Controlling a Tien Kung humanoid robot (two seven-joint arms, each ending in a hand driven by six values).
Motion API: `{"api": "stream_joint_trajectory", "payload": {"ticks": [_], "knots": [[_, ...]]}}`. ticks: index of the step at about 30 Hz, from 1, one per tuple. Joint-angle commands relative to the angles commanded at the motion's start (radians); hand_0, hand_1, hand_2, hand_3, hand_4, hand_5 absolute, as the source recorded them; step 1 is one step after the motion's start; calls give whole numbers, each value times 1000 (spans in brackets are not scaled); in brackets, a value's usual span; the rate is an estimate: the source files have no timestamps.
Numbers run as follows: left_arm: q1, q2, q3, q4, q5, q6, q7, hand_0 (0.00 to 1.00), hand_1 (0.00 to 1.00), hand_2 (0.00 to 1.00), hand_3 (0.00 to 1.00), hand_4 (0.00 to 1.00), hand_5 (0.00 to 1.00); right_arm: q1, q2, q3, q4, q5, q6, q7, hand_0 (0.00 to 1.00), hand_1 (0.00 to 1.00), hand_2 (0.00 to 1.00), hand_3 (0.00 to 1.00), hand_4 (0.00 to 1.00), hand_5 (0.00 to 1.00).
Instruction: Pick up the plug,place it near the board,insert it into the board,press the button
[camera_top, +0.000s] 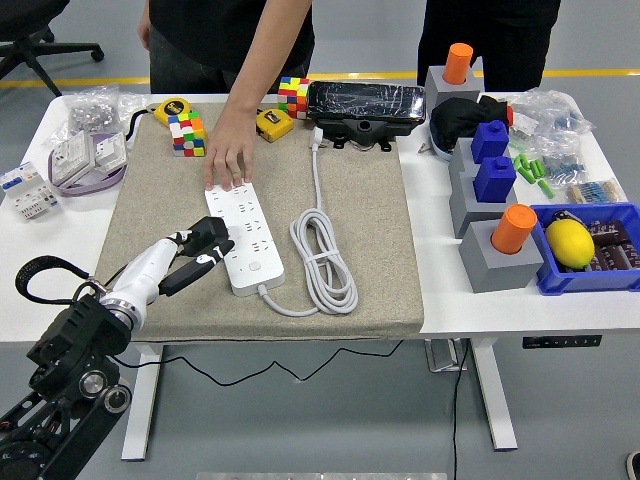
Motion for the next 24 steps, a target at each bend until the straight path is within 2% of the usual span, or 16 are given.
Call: {"api": "stream_joint_trajectory", "payload": {"ticks": [14,21,24], "knots": [[-38,-7,45,0,-2,2,7,926,933,929,924,998,998,3,-1,-2,0,0,0,2,781,722,720,751,998,941],[-36,-35,43,11,3,0,4,926,932,928,924,998,998,0,-2,-5,0,-2,0,1,781,722,720,751,998,942],[-43,-33,52,15,6,5,-2,925,929,926,923,998,998,-1,-3,-7,0,-2,0,1,781,722,720,750,998,943]]}}
